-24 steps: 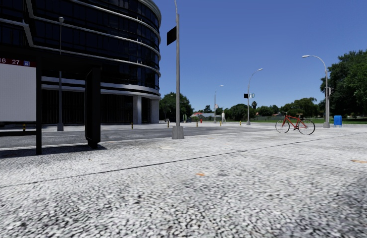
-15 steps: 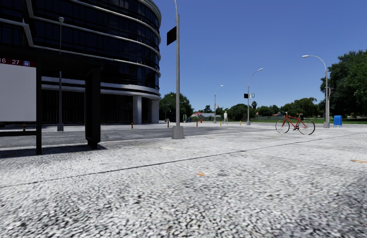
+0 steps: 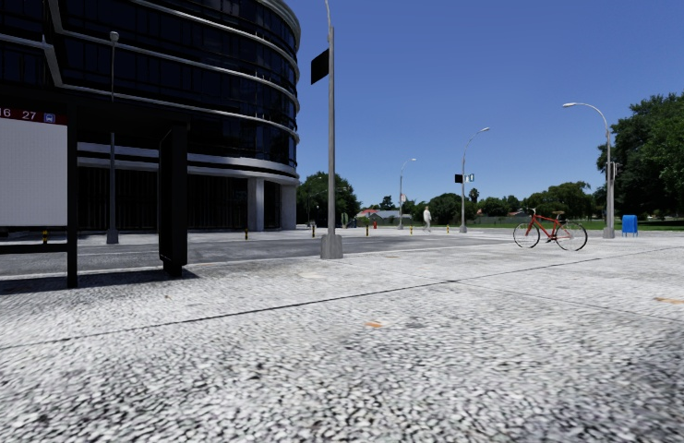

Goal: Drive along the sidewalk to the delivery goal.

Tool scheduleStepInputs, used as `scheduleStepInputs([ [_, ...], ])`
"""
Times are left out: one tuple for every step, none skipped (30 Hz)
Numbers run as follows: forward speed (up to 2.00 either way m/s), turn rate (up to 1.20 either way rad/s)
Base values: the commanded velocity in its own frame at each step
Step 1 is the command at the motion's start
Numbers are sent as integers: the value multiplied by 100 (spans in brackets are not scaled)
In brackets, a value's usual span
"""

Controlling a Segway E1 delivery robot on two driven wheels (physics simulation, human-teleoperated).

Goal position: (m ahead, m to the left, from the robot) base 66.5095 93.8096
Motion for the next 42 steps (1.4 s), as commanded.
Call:
scheduleStepInputs([
  [0,0],
  [0,0],
  [0,0],
  [0,0],
  [0,0],
  [0,0],
  [58,0],
  [200,10],
  [200,10],
  [200,24],
  [200,28],
  [200,4],
  [200,4],
  [200,0],
  [200,0],
  [200,0],
  [200,0],
  [200,0],
  [200,0],
  [200,0],
  [200,0],
  [200,0],
  [200,0],
  [200,0],
  [200,-2],
  [200,-2],
  [200,-17],
  [200,-31],
  [200,-41],
  [200,-41],
  [200,-55],
  [200,-63],
  [200,-67],
  [200,-67],
  [200,-68],
  [200,-68],
  [200,-68],
  [200,-68],
  [200,-68],
  [200,-68],
  [200,-68],
  [200,-68],
])
